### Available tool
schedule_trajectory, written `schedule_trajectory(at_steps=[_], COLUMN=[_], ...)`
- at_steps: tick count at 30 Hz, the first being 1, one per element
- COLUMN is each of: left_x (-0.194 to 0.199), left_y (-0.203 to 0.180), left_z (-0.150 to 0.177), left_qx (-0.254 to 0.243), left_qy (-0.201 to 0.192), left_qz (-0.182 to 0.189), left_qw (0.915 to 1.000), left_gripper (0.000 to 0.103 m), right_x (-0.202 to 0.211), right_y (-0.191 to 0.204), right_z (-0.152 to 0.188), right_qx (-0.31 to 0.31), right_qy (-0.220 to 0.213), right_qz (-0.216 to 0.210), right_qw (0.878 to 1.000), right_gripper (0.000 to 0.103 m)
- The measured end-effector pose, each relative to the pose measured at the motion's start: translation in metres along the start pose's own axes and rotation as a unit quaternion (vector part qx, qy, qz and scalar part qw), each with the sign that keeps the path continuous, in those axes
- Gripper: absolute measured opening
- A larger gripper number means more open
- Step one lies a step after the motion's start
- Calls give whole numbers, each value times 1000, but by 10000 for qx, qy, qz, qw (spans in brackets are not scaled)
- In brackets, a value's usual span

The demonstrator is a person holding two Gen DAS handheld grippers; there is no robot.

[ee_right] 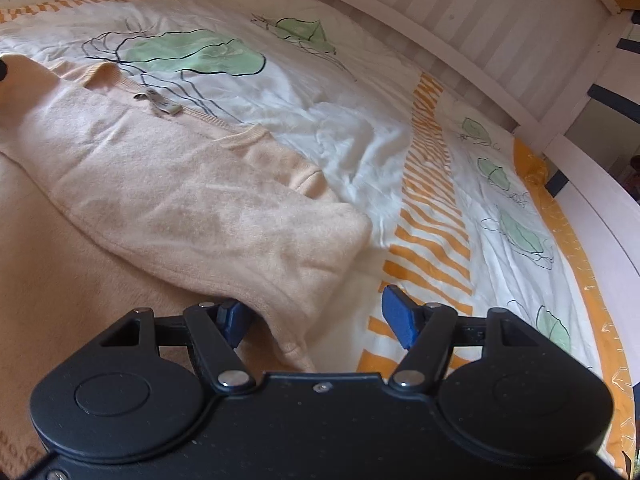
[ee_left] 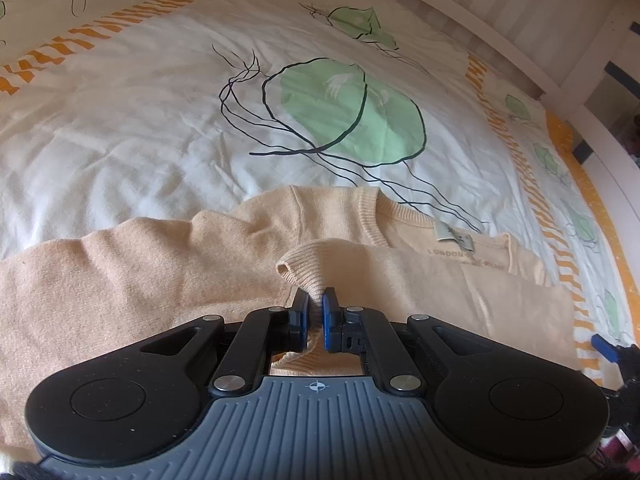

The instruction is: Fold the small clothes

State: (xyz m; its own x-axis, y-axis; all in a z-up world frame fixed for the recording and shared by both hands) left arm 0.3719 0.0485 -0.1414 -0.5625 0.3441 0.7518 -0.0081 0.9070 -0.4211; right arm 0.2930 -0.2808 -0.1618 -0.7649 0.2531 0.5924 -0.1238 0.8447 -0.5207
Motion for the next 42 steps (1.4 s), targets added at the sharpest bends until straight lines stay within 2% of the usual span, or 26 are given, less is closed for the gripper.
schedule_trajectory(at_steps=[2, 4, 6, 12, 16, 20, 21, 22, 23, 28, 32, 36, 39, 42], left_x=[0, -2, -4, -7, -10, -8, -6, -4, -2, 4, 5, 5, 4, 2], left_y=[1, 1, 2, 8, 13, 13, 12, 11, 9, 4, 12, 18, 16, 11], left_z=[1, 2, 4, 7, 7, 5, 4, 3, 2, -3, -6, -11, -10, -6], left_qx=[-2, 3, 34, 59, 103, 162, 152, 107, 43, -151, -61, -47, -84, -177], left_qy=[25, 63, 113, 205, 222, 196, 161, 119, 50, -172, -245, -282, -223, -173], left_qz=[-2, -13, -7, -154, -252, -97, -62, -54, -62, -39, -169, -277, -223, -201], left_qw=[10000, 10000, 9999, 9997, 9994, 9996, 9997, 9999, 10000, 9997, 9995, 9992, 9995, 9995], left_gripper=[7, 7, 7, 8, 12, 12, 15, 25, 29, 45, 52, 53, 66, 67], right_x=[-1, -1, -1, -3, -3, 11, 16, 21, 27, 29, 4, -32, -55, -67], right_y=[-10, -25, -37, -47, -55, -57, -58, -60, -62, -72, -59, -47, -48, -68], right_z=[7, 17, 28, 41, 52, 57, 57, 55, 53, 25, 0, -8, -3, 6], right_qx=[-180, -572, -979, -1836, -2532, -2786, -2820, -2868, -2909, -2909, -2449, -2131, -1967, -2248], right_qy=[90, 203, 325, 504, 656, 910, 964, 944, 876, 429, 321, 502, 719, 792], right_qz=[153, 168, 137, -375, -978, -1309, -1365, -1411, -1427, -1368, -1352, -1252, -1072, -811], right_qw=[9997, 9980, 9946, 9810, 9602, 9471, 9448, 9428, 9420, 9460, 9595, 9677, 9719, 9678], right_gripper=[70, 76, 77, 77, 79, 82, 82, 82, 82, 89, 89, 89, 89, 91])
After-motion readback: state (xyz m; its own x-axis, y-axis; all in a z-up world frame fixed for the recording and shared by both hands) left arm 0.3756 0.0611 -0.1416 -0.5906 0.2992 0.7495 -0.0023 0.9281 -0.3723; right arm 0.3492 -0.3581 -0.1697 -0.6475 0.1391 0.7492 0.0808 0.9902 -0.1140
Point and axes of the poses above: each gripper's, at about its wrist camera, not at the fingertips, and x roughly against the way its jaws point, y to its left, z to its underside, the point moved 8 cm from there along -x, roughly the way its jaws point, and after that the axes turned 9 degrees about x, right-handed, at the moved point
